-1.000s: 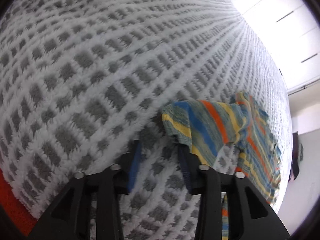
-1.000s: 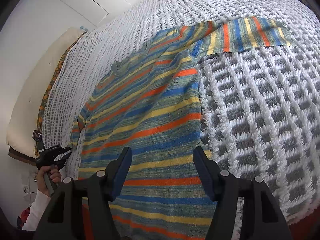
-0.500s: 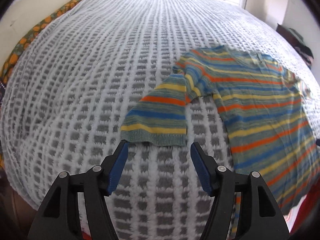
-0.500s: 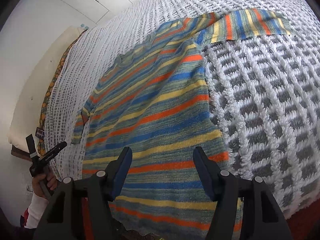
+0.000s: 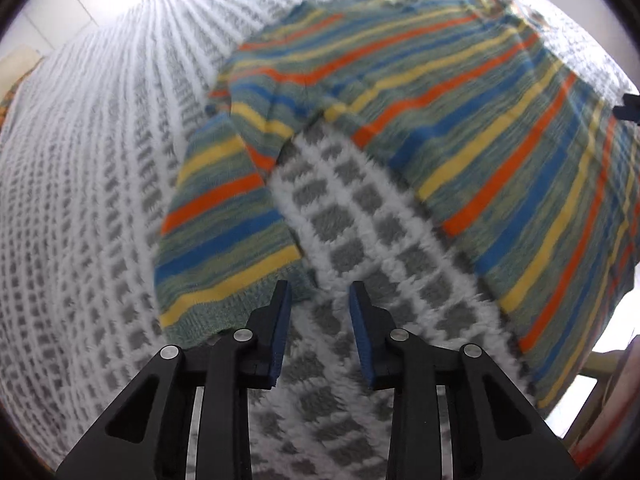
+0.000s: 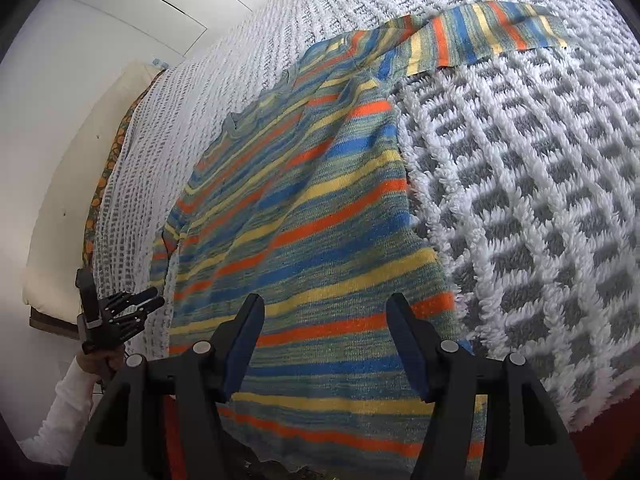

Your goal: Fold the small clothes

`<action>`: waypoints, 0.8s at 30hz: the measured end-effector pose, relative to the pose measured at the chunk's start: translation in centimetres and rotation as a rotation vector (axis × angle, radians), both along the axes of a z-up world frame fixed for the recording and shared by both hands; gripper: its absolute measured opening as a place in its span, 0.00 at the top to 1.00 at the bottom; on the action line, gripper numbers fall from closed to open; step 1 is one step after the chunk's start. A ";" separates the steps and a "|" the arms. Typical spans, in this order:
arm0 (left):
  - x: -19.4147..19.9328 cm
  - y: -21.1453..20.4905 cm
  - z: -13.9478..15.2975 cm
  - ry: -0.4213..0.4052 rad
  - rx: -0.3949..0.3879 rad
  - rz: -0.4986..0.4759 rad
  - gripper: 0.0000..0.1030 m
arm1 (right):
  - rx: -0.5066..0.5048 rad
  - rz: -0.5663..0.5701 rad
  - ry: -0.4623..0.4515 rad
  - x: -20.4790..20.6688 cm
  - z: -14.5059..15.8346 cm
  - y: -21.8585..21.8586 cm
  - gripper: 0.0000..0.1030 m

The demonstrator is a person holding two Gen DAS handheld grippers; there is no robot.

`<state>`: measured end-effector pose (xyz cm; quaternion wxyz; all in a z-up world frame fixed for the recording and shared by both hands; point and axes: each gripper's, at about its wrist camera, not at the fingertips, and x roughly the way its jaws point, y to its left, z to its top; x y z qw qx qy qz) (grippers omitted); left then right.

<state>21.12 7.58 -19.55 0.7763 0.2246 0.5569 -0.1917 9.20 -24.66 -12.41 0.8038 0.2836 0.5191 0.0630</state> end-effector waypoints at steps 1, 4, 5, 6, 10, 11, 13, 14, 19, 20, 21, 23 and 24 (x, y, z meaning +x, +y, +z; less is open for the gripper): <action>0.4 0.1 -0.4 0.014 -0.009 0.009 0.69 | -0.001 -0.004 -0.001 -0.1 0.0 -0.2 0.39; 1.3 0.4 -0.5 0.053 -0.068 0.044 0.92 | -0.001 -0.016 0.004 -0.1 0.0 -0.9 0.39; 1.6 0.6 -0.4 0.056 -0.084 0.061 0.98 | -0.001 -0.018 0.008 -0.1 -0.2 -1.0 0.39; 2.0 0.9 -0.1 0.051 -0.100 0.085 0.99 | 0.001 -0.019 0.012 -0.1 -0.2 -1.0 0.39; 3.2 4.2 2.1 -0.008 -0.216 0.270 1.00 | -0.001 -0.008 0.010 0.0 -0.1 -0.7 0.39; 3.4 5.6 3.0 -0.032 -0.259 0.336 1.00 | -0.006 -0.005 0.007 0.0 0.1 -0.5 0.39; 4.0 9.0 5.2 -0.095 -0.347 0.481 1.00 | -0.013 -0.003 0.005 0.0 0.2 -0.4 0.39; 4.6 11.3 6.3 -0.134 -0.389 0.577 1.00 | -0.015 -0.006 0.006 0.0 0.2 -0.3 0.39; 6.7 22.3 7.0 -0.167 -0.496 0.940 1.00 | -0.015 -0.003 0.020 0.4 -0.1 -0.2 0.39; 7.0 23.3 6.1 -0.146 -0.482 0.975 1.00 | -0.015 0.000 0.019 0.5 -0.1 0.0 0.39; 7.2 23.8 5.4 -0.122 -0.452 0.994 1.00 | -0.015 0.004 0.016 0.5 0.0 0.3 0.39; 6.9 24.5 3.6 -0.051 -0.431 1.001 0.98 | -0.015 0.014 0.011 0.6 0.2 1.0 0.39; 6.8 24.5 2.8 -0.026 -0.431 1.006 0.96 | -0.017 0.019 0.011 0.7 0.3 1.3 0.39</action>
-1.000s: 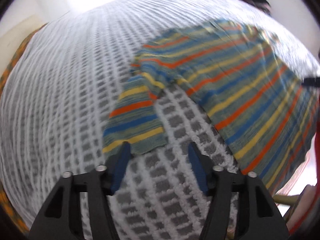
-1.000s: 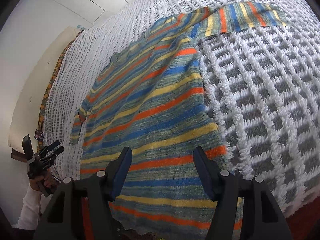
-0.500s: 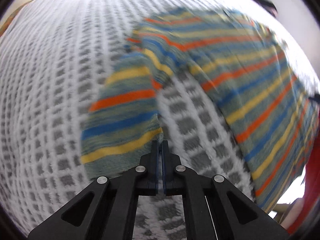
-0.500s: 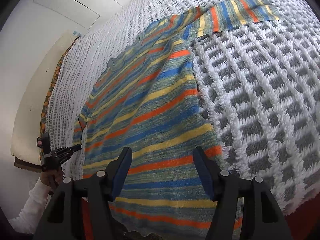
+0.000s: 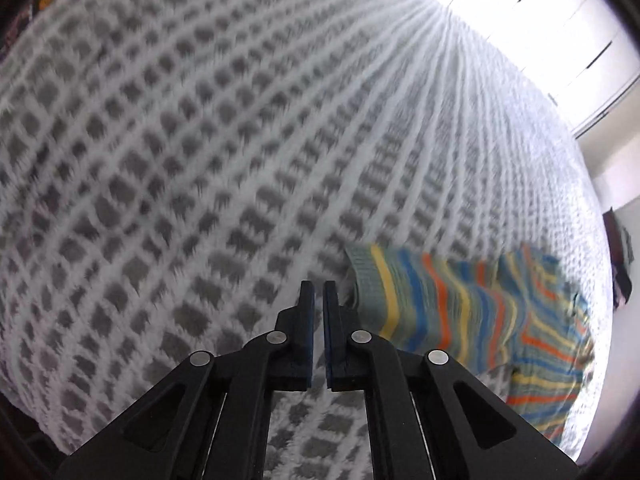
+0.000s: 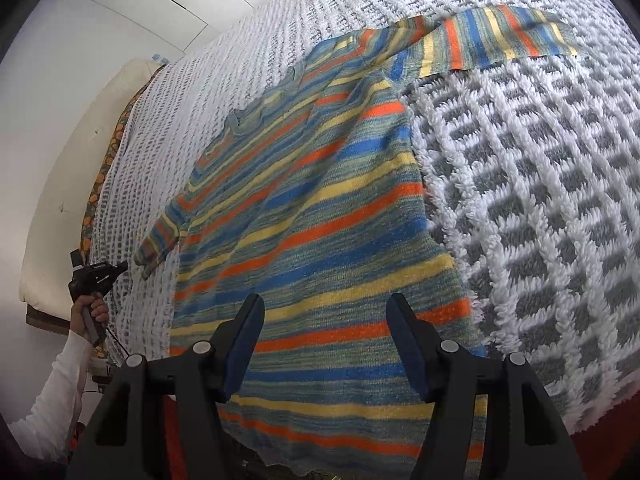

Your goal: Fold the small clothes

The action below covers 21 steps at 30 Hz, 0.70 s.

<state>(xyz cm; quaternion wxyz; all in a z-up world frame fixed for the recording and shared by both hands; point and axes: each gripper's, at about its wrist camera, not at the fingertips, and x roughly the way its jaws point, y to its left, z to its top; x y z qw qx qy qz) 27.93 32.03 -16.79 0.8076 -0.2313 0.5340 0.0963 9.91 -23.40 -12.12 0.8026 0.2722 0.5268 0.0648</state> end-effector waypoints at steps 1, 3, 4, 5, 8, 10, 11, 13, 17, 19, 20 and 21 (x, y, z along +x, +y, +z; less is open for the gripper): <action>-0.2 -0.1 -0.5 0.002 -0.022 0.001 0.94 | -0.001 0.005 0.002 0.1 0.0 0.2 0.39; -0.7 -0.5 -1.5 -0.009 -0.093 0.003 0.52 | -0.008 0.014 0.004 0.3 0.1 0.6 0.39; -1.2 -0.7 -1.8 -0.020 -0.121 0.004 0.42 | -0.012 0.019 0.004 0.4 0.1 0.8 0.39; -1.6 -1.1 -1.9 -0.035 -0.141 -0.002 0.36 | -0.014 0.024 0.005 0.6 0.2 0.9 0.39; -2.6 -2.2 -2.1 -0.067 -0.226 -0.078 0.36 | -0.016 0.028 0.001 1.1 0.5 1.5 0.39; -3.1 -3.6 -2.5 -0.049 -0.218 -0.125 0.36 | -0.015 0.030 -0.003 1.4 0.5 1.8 0.38; -2.8 -4.0 -2.9 -0.035 -0.207 -0.139 0.36 | -0.015 0.032 -0.002 1.8 0.5 2.7 0.38; -2.5 -4.5 -3.4 -0.027 -0.192 -0.144 0.41 | -0.013 0.046 0.003 2.1 0.2 3.3 0.38; -0.9 -5.3 -4.1 -0.034 -0.214 -0.072 0.95 | -0.018 0.079 0.010 2.2 -0.3 4.8 0.38; -1.5 -5.4 -3.3 -0.057 -0.213 -0.057 0.96 | -0.018 0.093 0.003 2.0 0.0 5.2 0.38; -2.4 -5.0 -2.9 -0.059 -0.226 -0.040 0.96 | -0.022 0.097 -0.006 1.9 0.3 5.4 0.38; -2.9 -4.9 -3.1 -0.046 -0.240 -0.024 0.96 | -0.030 0.099 -0.017 1.7 0.5 5.5 0.38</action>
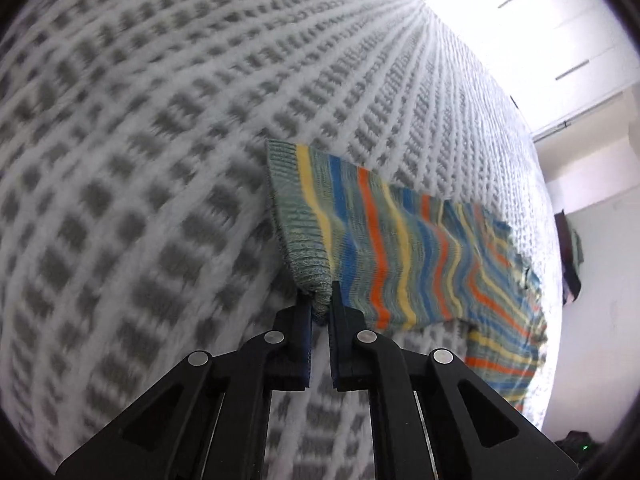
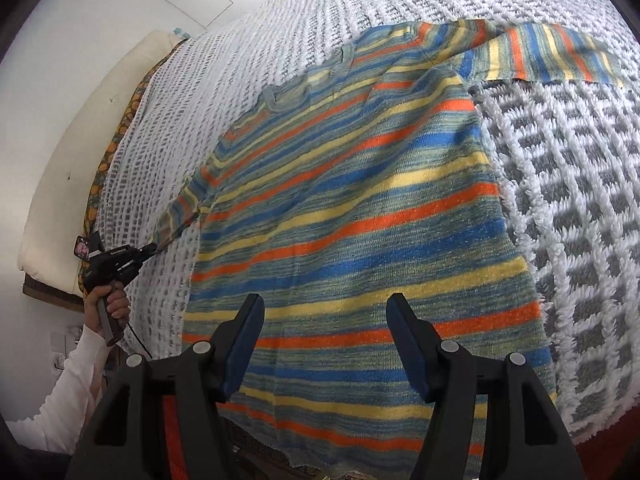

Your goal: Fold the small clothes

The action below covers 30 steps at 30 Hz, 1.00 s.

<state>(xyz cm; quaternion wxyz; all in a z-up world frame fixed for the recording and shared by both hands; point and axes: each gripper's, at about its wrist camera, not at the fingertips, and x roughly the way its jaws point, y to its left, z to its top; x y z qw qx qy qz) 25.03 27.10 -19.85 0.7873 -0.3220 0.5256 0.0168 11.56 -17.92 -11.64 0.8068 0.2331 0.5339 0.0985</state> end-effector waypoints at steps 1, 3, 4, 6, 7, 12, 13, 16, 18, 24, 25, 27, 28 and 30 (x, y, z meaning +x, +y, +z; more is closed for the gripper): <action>-0.5 0.2 -0.3 0.024 -0.003 0.009 0.96 | -0.011 0.000 -0.008 -0.2 0.1 0.0 0.36; -1.0 0.3 -1.5 0.084 0.020 0.014 0.94 | -0.022 -0.008 -0.007 -0.6 -0.2 -0.3 0.33; -1.1 0.2 -1.8 0.109 0.040 0.007 0.91 | -0.014 -0.010 0.004 -0.7 -0.7 -0.5 0.33; -1.0 -0.3 -1.7 0.126 0.067 0.002 0.82 | 0.029 -0.014 0.039 -0.5 -1.6 -1.2 0.33; -1.0 -0.7 -1.2 0.116 0.075 0.005 0.75 | 0.074 -0.032 0.037 -0.6 -1.7 -2.0 0.33; -2.5 -3.3 2.4 0.047 0.196 0.002 0.27 | 0.114 -0.299 -0.080 -0.7 0.1 -13.4 0.33; -3.0 -3.9 3.0 0.041 0.209 -0.004 0.27 | 0.108 -0.367 -0.103 -0.4 0.4 -16.5 0.33; -4.8 -5.2 4.6 0.014 0.224 -0.007 0.27 | 0.180 -0.534 -0.085 1.3 -0.8 -24.6 0.33; -6.3 -6.0 5.6 -0.002 0.212 0.001 0.26 | 0.304 -0.634 -0.068 2.2 -2.9 -28.4 0.33; -9.6 -7.1 6.5 -0.002 0.143 0.013 0.24 | 0.450 -0.795 -0.072 4.6 -7.7 -33.2 0.51; -9.8 -7.4 6.4 0.006 0.142 0.012 0.24 | 0.463 -0.805 -0.071 5.1 -8.4 -33.7 0.66; -10.0 -7.8 5.8 0.038 0.144 0.009 0.25 | 0.460 -0.796 -0.086 5.7 -8.9 -34.2 0.96; -10.2 -8.1 5.8 0.050 0.140 0.010 0.25 | 0.420 -0.783 -0.090 5.9 -8.4 -34.2 0.97; -10.7 -8.7 6.0 0.040 0.119 0.005 0.25 | 0.370 -0.744 -0.120 5.5 -6.5 -33.7 0.97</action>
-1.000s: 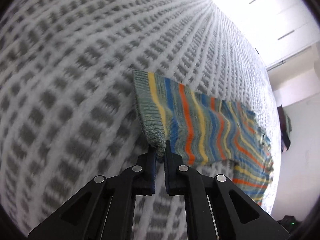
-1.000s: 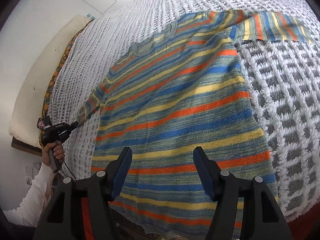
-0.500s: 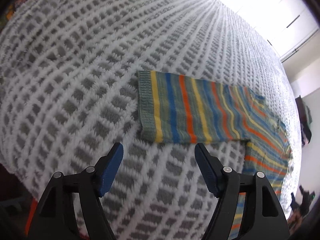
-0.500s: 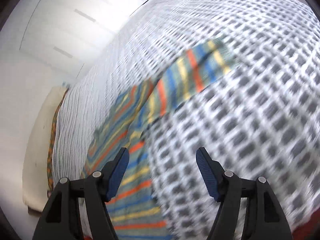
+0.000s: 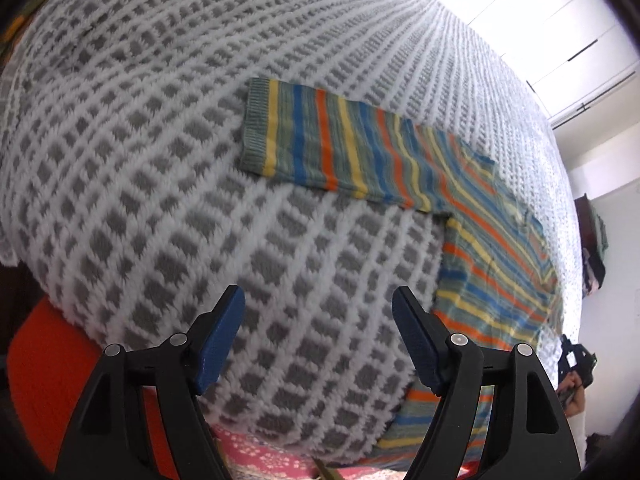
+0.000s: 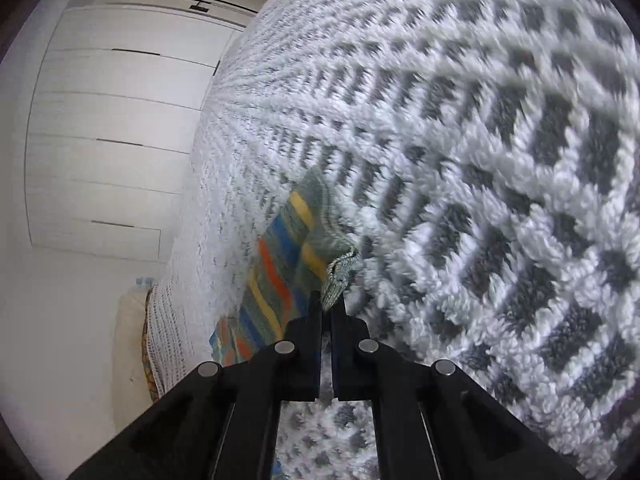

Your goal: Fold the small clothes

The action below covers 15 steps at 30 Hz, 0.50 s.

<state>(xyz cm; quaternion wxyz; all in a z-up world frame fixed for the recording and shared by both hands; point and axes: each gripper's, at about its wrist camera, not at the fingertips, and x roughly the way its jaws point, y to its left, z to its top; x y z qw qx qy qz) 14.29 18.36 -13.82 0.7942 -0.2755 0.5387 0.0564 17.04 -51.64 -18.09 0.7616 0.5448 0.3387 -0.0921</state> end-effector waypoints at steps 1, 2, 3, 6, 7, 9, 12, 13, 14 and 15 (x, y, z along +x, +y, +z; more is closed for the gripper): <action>-0.3 -0.4 0.2 -0.009 -0.003 -0.007 0.24 | -0.034 0.011 0.023 -0.7 1.0 0.3 0.97; -0.6 -0.9 0.3 -0.015 0.002 -0.020 0.24 | -0.079 0.020 0.063 -1.6 2.0 0.7 0.97; -0.6 -1.4 0.3 -0.016 0.008 -0.032 0.23 | -0.124 0.027 0.102 -2.4 2.7 1.1 0.97; -0.2 -3.1 -0.7 0.010 0.021 -0.082 0.23 | -0.255 0.067 0.207 -3.5 3.1 2.1 0.96; 0.0 -3.7 -1.1 0.029 0.028 -0.095 0.23 | -0.266 0.074 0.230 -3.6 2.6 2.5 0.95; 0.1 -4.9 -1.1 0.035 0.032 -0.111 0.23 | -0.240 0.034 0.299 -4.3 1.5 2.5 0.82; -0.5 -8.1 -0.1 -0.020 0.047 -0.187 0.23 | -0.318 0.019 0.334 -5.8 2.3 3.5 0.70; -0.8 -9.5 0.2 -0.041 0.066 -0.228 0.23 | -0.387 0.063 0.330 -5.8 3.3 4.8 0.67; -1.0 -11.0 0.4 -0.058 0.088 -0.269 0.23 | -0.448 0.125 0.314 -5.5 4.6 7.2 0.66; -1.2 -12.9 0.4 -0.077 0.107 -0.319 0.23 | -0.493 0.202 0.283 -5.5 5.6 9.6 0.66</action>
